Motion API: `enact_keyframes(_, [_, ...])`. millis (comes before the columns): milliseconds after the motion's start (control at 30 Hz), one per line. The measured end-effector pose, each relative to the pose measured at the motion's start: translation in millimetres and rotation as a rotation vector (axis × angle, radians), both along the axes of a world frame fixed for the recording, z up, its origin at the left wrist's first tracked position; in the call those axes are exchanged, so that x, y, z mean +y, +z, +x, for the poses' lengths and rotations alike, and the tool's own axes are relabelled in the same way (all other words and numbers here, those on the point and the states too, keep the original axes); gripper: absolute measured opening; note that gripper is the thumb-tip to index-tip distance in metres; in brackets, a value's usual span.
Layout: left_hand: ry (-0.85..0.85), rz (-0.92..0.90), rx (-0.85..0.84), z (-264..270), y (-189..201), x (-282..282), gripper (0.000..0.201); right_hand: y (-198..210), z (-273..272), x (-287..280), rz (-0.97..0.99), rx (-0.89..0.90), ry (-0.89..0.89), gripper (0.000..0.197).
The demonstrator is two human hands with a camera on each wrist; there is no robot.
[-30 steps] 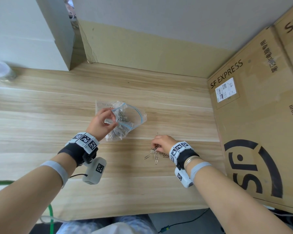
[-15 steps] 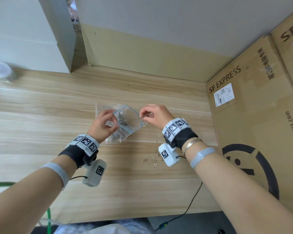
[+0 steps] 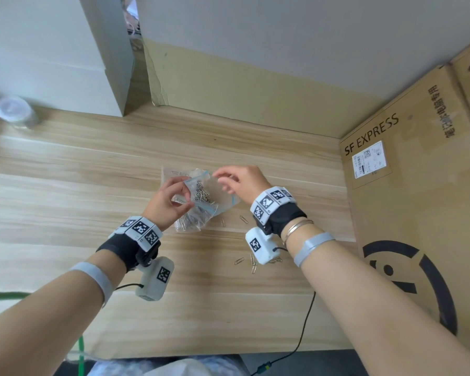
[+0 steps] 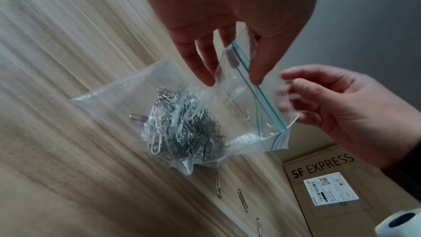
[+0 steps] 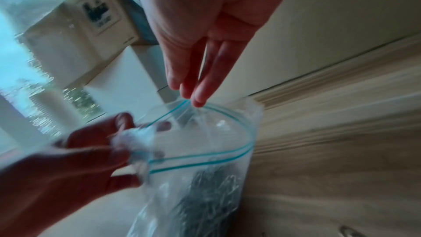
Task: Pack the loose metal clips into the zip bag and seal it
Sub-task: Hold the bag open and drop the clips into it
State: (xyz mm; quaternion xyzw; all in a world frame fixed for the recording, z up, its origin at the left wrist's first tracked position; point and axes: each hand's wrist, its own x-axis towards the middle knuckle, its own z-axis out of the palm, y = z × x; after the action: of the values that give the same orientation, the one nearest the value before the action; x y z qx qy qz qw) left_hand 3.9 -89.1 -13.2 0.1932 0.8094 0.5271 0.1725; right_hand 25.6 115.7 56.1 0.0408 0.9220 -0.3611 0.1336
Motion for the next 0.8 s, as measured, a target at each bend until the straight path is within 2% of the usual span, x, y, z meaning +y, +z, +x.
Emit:
enact_keyframes(100, [0.035, -0.017, -0.002, -2, 0, -6, 0.027, -14, 3, 30, 0.108, 0.011, -0.114, 0.019])
enact_keyframes(200, [0.050, -0.032, -0.007, -4, 0, -11, 0.028, -39, 17, 48, 0.312, -0.227, 0.050, 0.021])
enact_keyframes(300, [0.045, -0.068, -0.009, -7, -2, -16, 0.031, -56, 37, 47, 0.376, -0.357, 0.224, 0.027])
enact_keyframes(533, [0.068, -0.112, -0.037, -10, -1, -21, 0.034, -68, 53, 45, 0.391, -0.355, 0.342, 0.030])
enact_keyframes(633, [0.061, -0.105, -0.030, -8, 3, -14, 0.033, -64, 47, 31, 0.356, -0.262, 0.355, 0.026])
enact_keyframes(800, [0.054, -0.102, -0.009, -8, 5, -6, 0.033, -75, 41, 10, 0.400, -0.237, 0.540, 0.027])
